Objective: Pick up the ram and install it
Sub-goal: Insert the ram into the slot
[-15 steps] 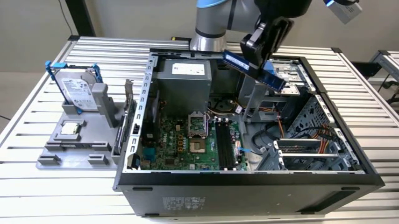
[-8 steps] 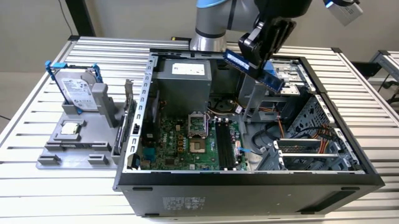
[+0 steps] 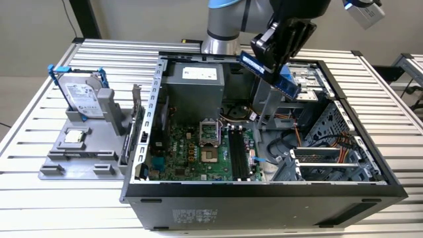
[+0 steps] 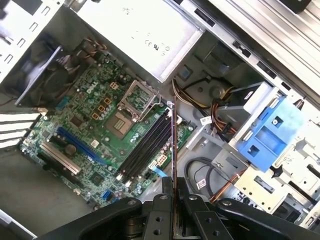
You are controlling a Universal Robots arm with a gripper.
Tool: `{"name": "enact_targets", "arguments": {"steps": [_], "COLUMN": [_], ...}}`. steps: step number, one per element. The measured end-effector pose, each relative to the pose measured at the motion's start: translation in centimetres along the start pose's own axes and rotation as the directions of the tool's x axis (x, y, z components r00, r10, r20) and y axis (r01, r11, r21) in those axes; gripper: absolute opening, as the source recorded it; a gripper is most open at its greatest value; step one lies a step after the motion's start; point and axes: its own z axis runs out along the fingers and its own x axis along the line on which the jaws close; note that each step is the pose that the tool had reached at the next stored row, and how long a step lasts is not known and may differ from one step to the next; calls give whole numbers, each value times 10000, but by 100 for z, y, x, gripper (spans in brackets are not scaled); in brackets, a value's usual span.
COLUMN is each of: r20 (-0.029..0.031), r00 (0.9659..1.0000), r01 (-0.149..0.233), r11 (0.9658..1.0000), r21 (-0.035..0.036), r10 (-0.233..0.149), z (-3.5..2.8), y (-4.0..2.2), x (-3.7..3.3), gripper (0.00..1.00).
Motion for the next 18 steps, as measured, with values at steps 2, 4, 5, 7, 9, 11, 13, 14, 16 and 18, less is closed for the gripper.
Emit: {"name": "enact_targets", "arguments": {"steps": [2, 4, 5, 7, 9, 11, 13, 14, 16, 18], "r20": [2, 5, 6, 8, 10, 12, 14, 16, 16, 16], "r00": [9999, 9995, 9992, 9986, 9977, 9967, 9956, 9951, 9946, 9942], "r01": [-157, -317, -389, -536, -679, -807, -934, -991, -1039, -1075], "r11": [9999, 9995, 9992, 9986, 9977, 9967, 9956, 9951, 9946, 9942], "r21": [2, 2, 3, 5, 6, 8, 9, 8, 9, 10], "r10": [157, 317, 389, 536, 679, 807, 934, 991, 1039, 1075], "z": [0, 1, 1, 1, 1, 1, 1, 2, 2, 2], "y": [0, 0, 0, 0, 0, 0, 0, 0, 0, 0], "x": [0, 1, 1, 1, 1, 1, 1, 1, 1, 1], "gripper": [0, 0, 0, 0, 0, 0, 0, 0, 0, 0]}}
